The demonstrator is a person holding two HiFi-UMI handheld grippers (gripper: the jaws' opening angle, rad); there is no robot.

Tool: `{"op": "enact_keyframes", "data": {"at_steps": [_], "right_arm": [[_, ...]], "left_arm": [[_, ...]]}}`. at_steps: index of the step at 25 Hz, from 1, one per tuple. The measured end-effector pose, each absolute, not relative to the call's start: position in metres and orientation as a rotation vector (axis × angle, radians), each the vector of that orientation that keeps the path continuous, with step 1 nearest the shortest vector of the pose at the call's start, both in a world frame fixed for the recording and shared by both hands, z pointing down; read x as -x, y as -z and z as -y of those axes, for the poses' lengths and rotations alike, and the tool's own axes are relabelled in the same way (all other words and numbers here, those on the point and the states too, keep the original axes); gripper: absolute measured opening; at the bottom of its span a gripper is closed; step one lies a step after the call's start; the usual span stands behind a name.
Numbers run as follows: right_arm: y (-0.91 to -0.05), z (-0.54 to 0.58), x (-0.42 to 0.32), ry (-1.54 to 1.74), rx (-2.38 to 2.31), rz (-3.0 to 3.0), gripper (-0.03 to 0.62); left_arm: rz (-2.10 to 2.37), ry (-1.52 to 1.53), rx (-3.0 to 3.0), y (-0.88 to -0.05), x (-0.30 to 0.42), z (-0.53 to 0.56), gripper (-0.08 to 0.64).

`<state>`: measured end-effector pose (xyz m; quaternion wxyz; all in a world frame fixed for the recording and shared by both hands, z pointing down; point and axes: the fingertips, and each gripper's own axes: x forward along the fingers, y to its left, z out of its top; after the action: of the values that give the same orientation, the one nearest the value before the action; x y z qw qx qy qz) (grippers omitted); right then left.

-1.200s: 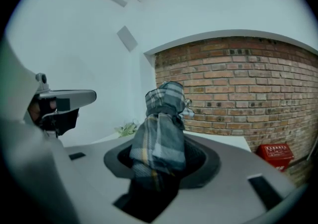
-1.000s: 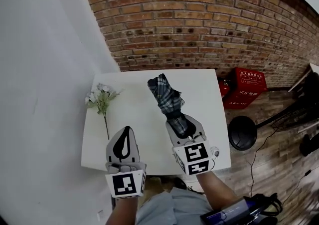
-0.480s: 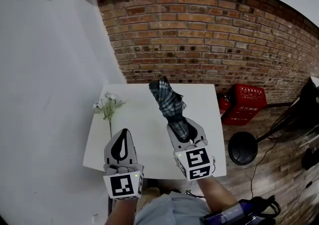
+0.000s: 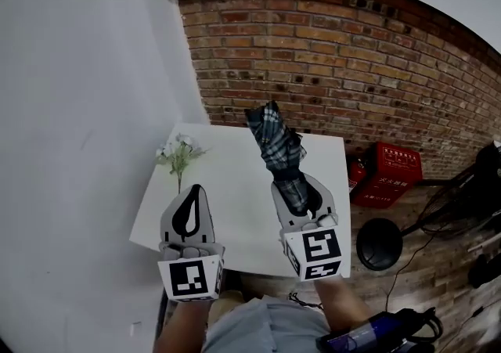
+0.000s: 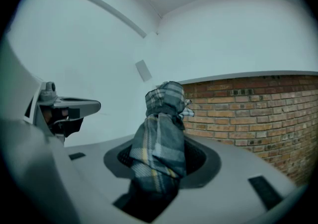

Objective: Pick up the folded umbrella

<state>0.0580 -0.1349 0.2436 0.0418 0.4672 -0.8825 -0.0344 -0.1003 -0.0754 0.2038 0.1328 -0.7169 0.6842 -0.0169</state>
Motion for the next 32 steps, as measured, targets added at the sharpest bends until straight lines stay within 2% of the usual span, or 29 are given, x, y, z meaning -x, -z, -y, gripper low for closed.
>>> {"op": "enact_keyframes", "data": {"at_steps": [32], "right_arm": [[-0.219,0.125,-0.043,0.251,-1.431,2.763,0.189]], "left_arm": [[-2.032,0.013,2.004,-0.188,0.123,0.07,0.006]]}}
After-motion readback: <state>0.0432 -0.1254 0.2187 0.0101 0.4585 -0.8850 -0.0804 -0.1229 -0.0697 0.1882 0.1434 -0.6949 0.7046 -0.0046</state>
